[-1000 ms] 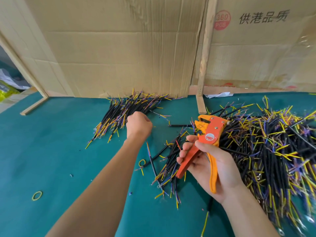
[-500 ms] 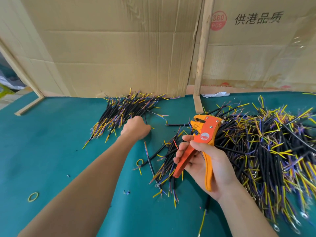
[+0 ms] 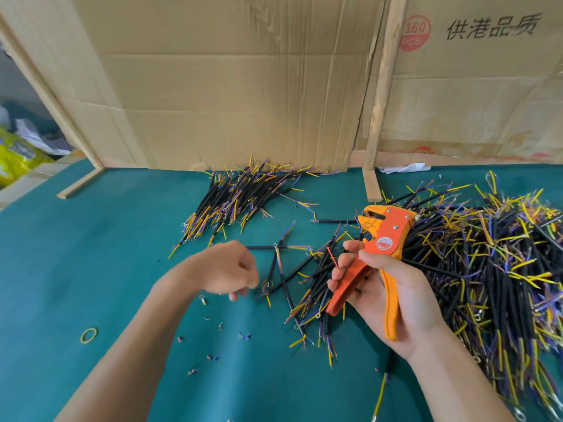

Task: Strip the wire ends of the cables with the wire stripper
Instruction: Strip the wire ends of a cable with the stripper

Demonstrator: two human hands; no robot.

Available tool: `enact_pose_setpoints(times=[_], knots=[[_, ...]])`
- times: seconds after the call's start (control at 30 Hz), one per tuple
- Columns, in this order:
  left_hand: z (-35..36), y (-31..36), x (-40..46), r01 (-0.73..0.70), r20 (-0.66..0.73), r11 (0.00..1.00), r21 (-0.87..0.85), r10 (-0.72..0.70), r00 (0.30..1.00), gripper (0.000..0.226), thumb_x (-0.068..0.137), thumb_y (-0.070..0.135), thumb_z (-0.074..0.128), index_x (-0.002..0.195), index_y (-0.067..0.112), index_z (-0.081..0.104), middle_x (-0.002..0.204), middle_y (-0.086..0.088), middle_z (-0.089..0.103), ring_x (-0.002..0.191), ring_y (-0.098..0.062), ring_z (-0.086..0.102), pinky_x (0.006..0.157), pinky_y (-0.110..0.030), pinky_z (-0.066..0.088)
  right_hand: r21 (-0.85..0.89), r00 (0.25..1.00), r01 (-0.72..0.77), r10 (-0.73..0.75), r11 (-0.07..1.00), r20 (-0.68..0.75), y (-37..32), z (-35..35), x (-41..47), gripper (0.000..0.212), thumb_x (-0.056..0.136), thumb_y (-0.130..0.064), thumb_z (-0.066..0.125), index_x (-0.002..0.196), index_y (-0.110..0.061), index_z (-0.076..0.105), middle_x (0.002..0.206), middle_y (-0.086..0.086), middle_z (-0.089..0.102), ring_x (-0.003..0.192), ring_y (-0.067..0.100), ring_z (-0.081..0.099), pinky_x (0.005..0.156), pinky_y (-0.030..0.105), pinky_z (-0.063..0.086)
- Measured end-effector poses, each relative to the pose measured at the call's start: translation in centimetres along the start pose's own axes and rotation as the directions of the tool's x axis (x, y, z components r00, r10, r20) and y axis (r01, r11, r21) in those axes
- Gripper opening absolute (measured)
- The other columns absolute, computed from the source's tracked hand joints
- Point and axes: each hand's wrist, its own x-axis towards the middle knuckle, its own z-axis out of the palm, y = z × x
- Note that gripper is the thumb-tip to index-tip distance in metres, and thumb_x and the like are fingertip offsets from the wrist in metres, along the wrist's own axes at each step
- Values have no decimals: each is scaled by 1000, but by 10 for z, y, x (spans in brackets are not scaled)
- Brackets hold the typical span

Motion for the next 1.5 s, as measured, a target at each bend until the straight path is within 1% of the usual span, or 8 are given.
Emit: enact_pose_setpoints(times=[0.13, 0.27, 0.43, 0.73, 0.83, 1.03, 1.3, 1.5], knots=[[1, 11, 19, 26, -224, 996, 85, -7, 975, 19, 87, 23, 56, 86, 10, 71, 82, -7, 76, 81, -22, 72, 79, -27, 55, -5, 1000, 1, -1, 1000, -10, -1, 0, -1, 42, 68, -14, 77, 107, -2, 69, 87, 18, 63, 77, 33, 64, 72, 45, 58], [24, 23, 42, 34, -425, 999, -4, -32, 904, 16, 88, 33, 66, 93, 18, 70, 102, -12, 71, 103, -35, 63, 84, -34, 50, 8, 1000, -5, 6, 1000, -15, -1, 1, -1, 46, 65, -14, 78, 108, -1, 68, 87, 19, 62, 76, 33, 64, 71, 44, 59], [22, 22, 60, -25, -383, 1000, 11, 27, 923, 66, 89, 25, 70, 148, 13, 44, 123, -13, 66, 123, -35, 54, 103, -42, 44, -2, 1000, -6, 6, 1000, -10, -1, 2, -1, 46, 66, -16, 78, 109, -2, 67, 87, 18, 63, 76, 32, 65, 71, 44, 59], [13, 43, 70, 49, -527, 983, 179, 54, 848, 27, 83, 9, 58, 106, 15, 71, 109, -14, 64, 100, -42, 62, 74, -40, 48, -10, 1000, -7, 7, 1000, -25, -2, 2, -2, 41, 69, -15, 76, 108, -2, 68, 86, 18, 63, 76, 33, 65, 71, 44, 59], [11, 43, 68, -31, -601, 999, 32, 44, 798, 22, 84, 12, 57, 100, 18, 70, 103, -11, 68, 97, -40, 61, 80, -42, 53, -25, 1000, -10, 9, 1000, -25, -3, 4, -2, 46, 67, -16, 77, 110, -1, 67, 87, 19, 63, 76, 34, 64, 72, 45, 59], [24, 61, 45, -406, -819, 898, -169, 102, 565, 8, 87, 13, 59, 88, 21, 60, 67, -1, 65, 70, -34, 61, 70, -43, 53, -50, 1000, -23, 22, 998, -17, -3, 3, -2, 47, 70, -16, 76, 114, 0, 66, 89, 20, 63, 78, 34, 64, 74, 46, 58], [72, 88, 21, -598, -785, 549, -584, -195, 588, 26, 91, 6, 59, 84, 31, 60, 69, 3, 67, 63, -16, 70, 53, -34, 56, -122, 996, -73, 77, 990, 35, -6, 3, -6, 44, 73, -16, 73, 113, 1, 70, 89, 22, 62, 76, 35, 64, 73, 47, 59], [92, 85, 21, -551, -824, 634, -543, -276, 496, 19, 94, 13, 64, 85, 30, 60, 74, 8, 67, 67, -18, 67, 68, -42, 56, -209, 968, -186, 215, 960, 128, -9, 2, -10, 55, 79, -11, 74, 132, -2, 63, 115, 32, 66, 91, 42, 68, 85, 62, 54]])
